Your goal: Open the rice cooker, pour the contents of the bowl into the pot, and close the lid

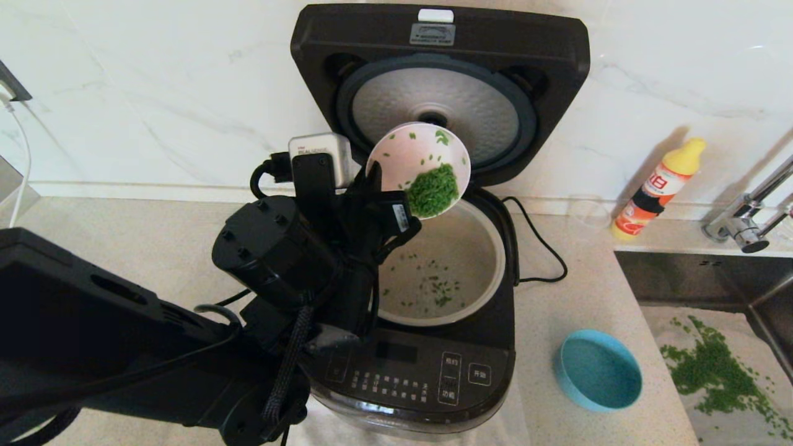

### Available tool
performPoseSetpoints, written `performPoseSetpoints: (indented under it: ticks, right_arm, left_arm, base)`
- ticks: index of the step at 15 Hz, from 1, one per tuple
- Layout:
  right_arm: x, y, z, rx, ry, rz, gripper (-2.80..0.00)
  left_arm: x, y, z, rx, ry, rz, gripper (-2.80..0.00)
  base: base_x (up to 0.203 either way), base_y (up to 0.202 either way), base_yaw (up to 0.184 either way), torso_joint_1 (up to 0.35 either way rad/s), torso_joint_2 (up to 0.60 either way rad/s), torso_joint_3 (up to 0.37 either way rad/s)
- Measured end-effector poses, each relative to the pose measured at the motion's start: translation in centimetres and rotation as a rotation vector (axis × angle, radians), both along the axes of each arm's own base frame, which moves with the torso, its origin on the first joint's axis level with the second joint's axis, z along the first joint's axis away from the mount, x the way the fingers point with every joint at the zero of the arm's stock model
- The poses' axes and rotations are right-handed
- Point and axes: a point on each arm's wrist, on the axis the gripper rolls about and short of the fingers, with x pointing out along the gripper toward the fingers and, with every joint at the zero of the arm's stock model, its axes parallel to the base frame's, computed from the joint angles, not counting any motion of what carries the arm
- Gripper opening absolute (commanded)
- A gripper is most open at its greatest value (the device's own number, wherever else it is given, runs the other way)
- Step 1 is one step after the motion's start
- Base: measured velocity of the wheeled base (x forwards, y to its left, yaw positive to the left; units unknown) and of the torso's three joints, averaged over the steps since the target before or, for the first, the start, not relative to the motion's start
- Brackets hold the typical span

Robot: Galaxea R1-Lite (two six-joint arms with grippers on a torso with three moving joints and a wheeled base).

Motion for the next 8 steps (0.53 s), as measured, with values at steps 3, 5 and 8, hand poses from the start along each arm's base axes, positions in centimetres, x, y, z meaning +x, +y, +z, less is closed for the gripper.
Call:
performPoseSetpoints:
  ticks: [3,5,8]
  right_arm:
    - [0.0,0.0,0.0,0.0,0.0,0.0,-2.8]
    - [0.0,0.0,0.0,0.0,0.0,0.0,-2.8]
    - [0.0,0.0,0.0,0.0,0.0,0.0,-2.8]
  left_arm:
    - [-1.2,0.1,0.4,-0.009,-0.003,-0.025,-2.8]
    - [-1.7,0.3,0.9,-0.018,-0.01,-0.031,-2.8]
    - [-2.3,0.8,1.9,-0.037,-0.031,-0.034,-2.8]
  base:
    - [0.0,0.0,0.0,0.0,0.0,0.0]
    - [0.0,0.0,0.0,0.0,0.0,0.0]
    - [0.0,0.0,0.0,0.0,0.0,0.0]
